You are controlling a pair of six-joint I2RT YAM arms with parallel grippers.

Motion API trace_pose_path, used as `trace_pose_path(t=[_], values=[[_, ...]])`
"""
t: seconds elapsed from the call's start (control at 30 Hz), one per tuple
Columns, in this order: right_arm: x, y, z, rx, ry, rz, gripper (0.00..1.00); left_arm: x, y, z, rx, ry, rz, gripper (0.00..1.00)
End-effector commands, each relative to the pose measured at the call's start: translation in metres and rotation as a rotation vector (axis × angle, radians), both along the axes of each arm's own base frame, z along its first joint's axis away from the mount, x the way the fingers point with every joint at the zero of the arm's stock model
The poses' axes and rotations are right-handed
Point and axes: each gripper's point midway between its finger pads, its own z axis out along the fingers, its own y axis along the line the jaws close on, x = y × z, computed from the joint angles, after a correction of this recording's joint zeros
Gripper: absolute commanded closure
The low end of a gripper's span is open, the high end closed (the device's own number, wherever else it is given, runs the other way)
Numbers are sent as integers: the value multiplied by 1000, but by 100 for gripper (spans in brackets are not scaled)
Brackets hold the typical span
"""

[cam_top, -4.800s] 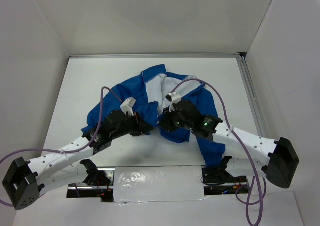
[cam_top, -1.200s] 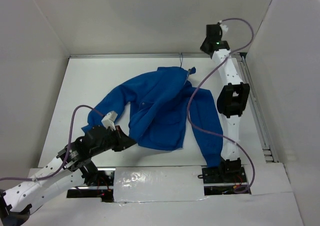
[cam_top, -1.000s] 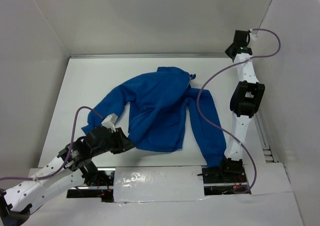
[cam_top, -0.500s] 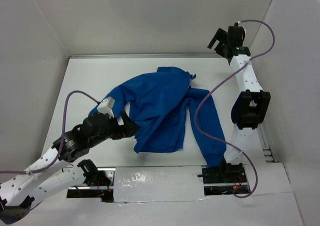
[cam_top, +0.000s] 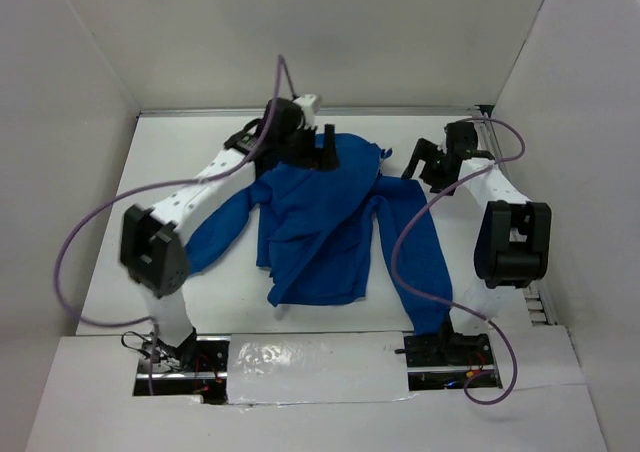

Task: Zip up the jacket

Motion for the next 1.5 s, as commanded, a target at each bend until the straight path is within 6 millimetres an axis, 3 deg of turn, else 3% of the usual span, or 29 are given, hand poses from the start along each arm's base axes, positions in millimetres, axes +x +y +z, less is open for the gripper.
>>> trace_pose_path(t=[0.0,0.03,0.1,0.13,0.17,0.2,0.23,0.27,0.33,0.37,0.43,0.47,0.53,0.57,0.6,0.7,0.8,0.97,1.1,1.13,1.2,1.3,1.33,1.37,1.4,1.43,1.47], values=[[13,13,2,8,-33,97,0,51,-14,-7,134,-115,-140,1],[15,13,-5,1,-14,111,0,81,-9,-21,161,-102,-115,1],[15,17,-13,1,8,132,0,103,9,-44,208,-63,-66,1],[16,17,-23,-3,28,149,0,115,15,-65,227,-35,-58,1],[17,20,-25,1,38,160,1,126,31,-75,228,-12,-31,1],[16,22,-29,2,51,166,2,130,35,-82,210,0,-38,1],[18,25,-34,14,62,194,4,132,41,-103,218,32,-46,1],[17,28,-36,23,68,210,11,139,57,-113,219,46,-19,1],[15,39,-38,72,59,274,27,144,80,-139,236,96,8,1],[18,41,-36,83,46,281,56,145,88,-146,246,108,22,1],[17,44,-30,111,24,284,90,145,100,-162,230,134,6,4],[19,44,-26,114,5,278,100,145,104,-167,228,143,5,19],[21,37,-13,121,-32,248,100,149,121,-180,249,156,46,86],[21,33,-9,118,-39,226,100,150,128,-184,262,167,66,100],[22,27,2,117,-60,202,100,149,131,-187,261,176,61,100],[21,4,23,62,-98,91,100,146,145,-190,236,184,85,100],[16,-32,41,-6,-123,-56,100,155,180,-188,229,189,190,100],[5,-108,58,-188,-84,-337,100,171,219,-179,251,160,280,100],[6,-137,70,-290,-54,-435,100,194,239,-164,254,81,306,100],[11,-140,80,-302,-63,-446,100,207,245,-152,265,40,328,100],[13,-150,77,-343,-32,-474,100,220,256,-158,307,22,350,100],[19,-163,94,-403,-40,-514,100,250,277,-129,343,-82,411,100],[20,-164,95,-422,-34,-507,100,254,281,-130,340,-87,417,94],[20,-170,98,-442,-32,-529,92,258,296,-123,331,-103,432,85],[21,-171,107,-450,-29,-525,84,266,299,-104,322,-146,424,44],[23,-168,112,-451,-35,-511,51,265,300,-95,305,-148,413,13],[25,-163,116,-447,-45,-482,27,260,298,-85,294,-143,397,1]])
